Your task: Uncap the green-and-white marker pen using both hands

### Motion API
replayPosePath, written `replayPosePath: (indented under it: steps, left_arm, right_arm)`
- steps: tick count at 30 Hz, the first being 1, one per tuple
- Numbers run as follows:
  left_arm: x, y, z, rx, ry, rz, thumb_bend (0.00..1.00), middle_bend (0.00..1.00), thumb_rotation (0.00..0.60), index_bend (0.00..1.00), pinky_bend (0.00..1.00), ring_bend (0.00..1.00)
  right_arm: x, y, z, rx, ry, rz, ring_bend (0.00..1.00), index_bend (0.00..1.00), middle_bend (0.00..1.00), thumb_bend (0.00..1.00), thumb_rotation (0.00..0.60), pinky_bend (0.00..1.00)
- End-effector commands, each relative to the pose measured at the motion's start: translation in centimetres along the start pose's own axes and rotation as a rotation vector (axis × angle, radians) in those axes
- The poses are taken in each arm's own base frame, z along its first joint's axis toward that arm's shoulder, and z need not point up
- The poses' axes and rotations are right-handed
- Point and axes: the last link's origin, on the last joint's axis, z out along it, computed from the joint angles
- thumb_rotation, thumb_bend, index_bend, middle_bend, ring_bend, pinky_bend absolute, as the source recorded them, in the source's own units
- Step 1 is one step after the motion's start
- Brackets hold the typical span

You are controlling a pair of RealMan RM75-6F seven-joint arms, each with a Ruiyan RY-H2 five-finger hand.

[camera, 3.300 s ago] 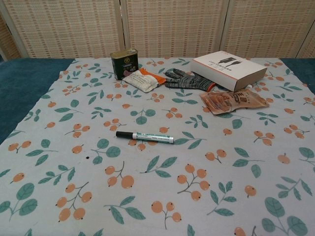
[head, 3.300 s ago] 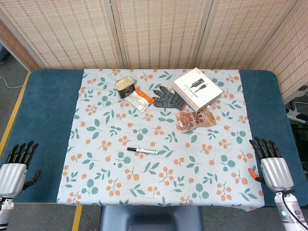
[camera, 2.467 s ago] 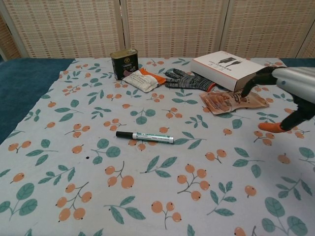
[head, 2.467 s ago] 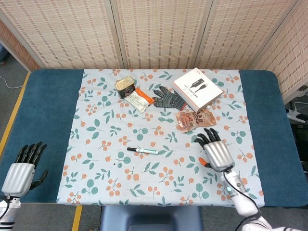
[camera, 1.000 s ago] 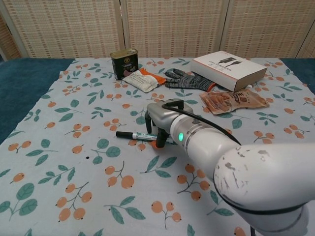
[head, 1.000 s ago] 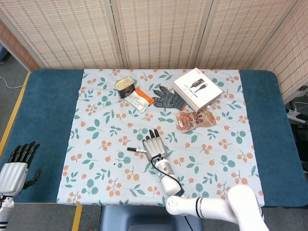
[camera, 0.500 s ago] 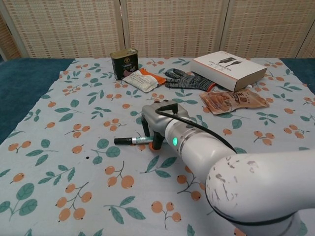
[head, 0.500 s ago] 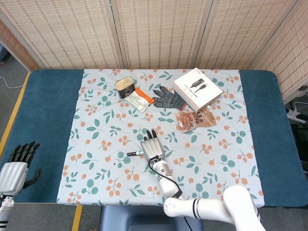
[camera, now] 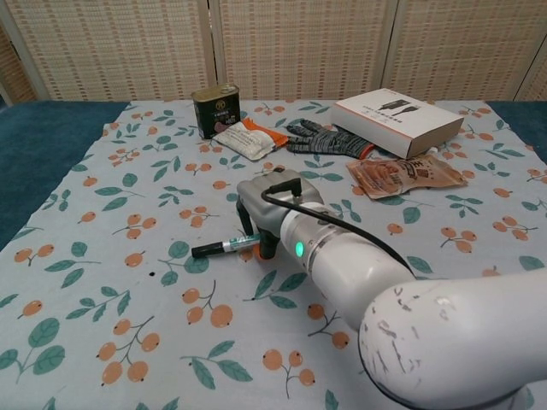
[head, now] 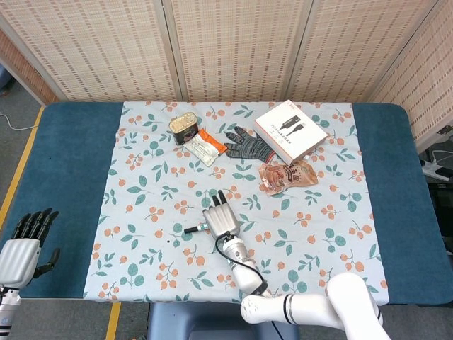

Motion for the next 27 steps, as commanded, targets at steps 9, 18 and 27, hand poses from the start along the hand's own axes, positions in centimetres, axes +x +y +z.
replayPosePath:
  steps: [9, 18, 27]
  left_arm:
    - [-0.1, 0.0, 0.0, 0.001, -0.007, 0.002, 0.45, 0.0, 0.6, 0.0, 0.0, 0.0]
    - [-0.1, 0.1, 0.0, -0.001, -0.008, 0.003, 0.45, 0.0, 0.6, 0.0, 0.0, 0.0]
    - [-1.2, 0.7, 0.8, -0.039, -0.006, -0.045, 0.45, 0.0, 0.6, 0.03, 0.06, 0.0]
  right_arm:
    - [-0.2, 0.1, -0.2, 0.009, 0.024, -0.022, 0.18, 0.82, 0.55, 0.39, 0.6, 0.0]
    - [-0.9, 0.6, -0.5, 0.012, 0.037, -0.007, 0.31, 0.96, 0.7, 0.44, 0.6, 0.0]
    - [0.1, 2.5, -1.9, 0.076, 0.126, 0.053, 0.36, 0.97, 0.74, 0.44, 0.6, 0.0]
